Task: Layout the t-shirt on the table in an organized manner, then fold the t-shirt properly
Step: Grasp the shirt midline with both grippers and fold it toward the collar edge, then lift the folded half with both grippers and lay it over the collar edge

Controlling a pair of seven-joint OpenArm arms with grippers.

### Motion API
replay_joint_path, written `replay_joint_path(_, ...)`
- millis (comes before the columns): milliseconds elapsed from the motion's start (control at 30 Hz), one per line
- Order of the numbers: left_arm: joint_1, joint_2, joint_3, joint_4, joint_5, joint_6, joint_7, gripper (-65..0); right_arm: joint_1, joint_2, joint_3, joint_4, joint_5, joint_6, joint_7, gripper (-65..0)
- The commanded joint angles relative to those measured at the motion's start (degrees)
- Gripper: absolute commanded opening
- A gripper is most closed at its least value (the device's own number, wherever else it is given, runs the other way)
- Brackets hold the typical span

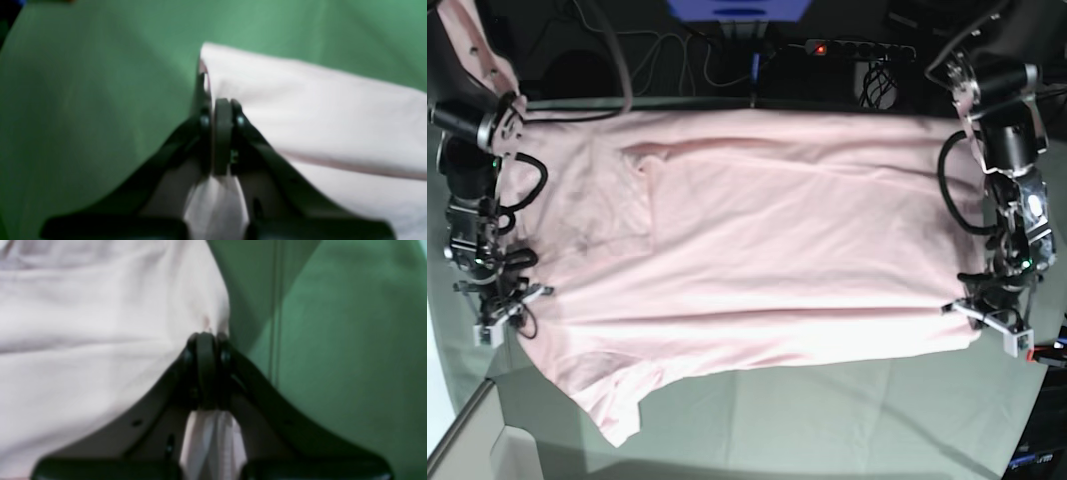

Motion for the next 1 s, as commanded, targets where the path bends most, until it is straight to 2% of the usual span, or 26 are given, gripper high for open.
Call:
replay_joint_path(0, -0.53, -0.9, -0.26, 1.94, -0.25, 0.19, -0.91, -65.0, -0.01, 1.67, 0.04, 2.39, 2.25, -0.33, 1.38, -65.0)
replay_joint_path(133, 0.87, -0.9, -0.43, 3.78, -0.34, 0.19, -0.91, -65.0, -5.46, 1.85, 0.04, 8.8, 7.7, -0.25, 1.38, -65.0)
replay_joint_path(367, 6.76, -0.82, -0.52, 12.05, -0.43, 0.19, -0.91, -65.0, -15.13, 1.41, 0.04, 20.14, 13.5, -0.25, 1.38, -65.0)
replay_joint_path(500, 9.93, 0.42, -0.52, 16.97, -0.95, 0.19, -0.91, -65.0, -19.18, 1.41, 0.04, 25.16, 17.89, -0.25, 1.38, -65.0)
replay_joint_path(567, 11.25, 0.94, -0.52, 19.08, -2.1, 0.19, -0.91, -65.0, -19.97, 1.41, 0.04, 26.83, 20.18, 0.02, 1.47, -65.0)
replay_joint_path(700, 15.2, 1.12, -0.52, 23.83, -5.26, 0.28, -0.91, -65.0, -21.73, 1.41, 0.04, 30.34, 23.87, 4.85, 1.47, -65.0)
replay_joint_path(967, 22.94, 1.21, -5.36, 30.33, -13.35, 0.28, -0.91, -65.0, -32.8, 1.5, 1.27, 41.86, 29.85, 5.12, 1.47, -65.0)
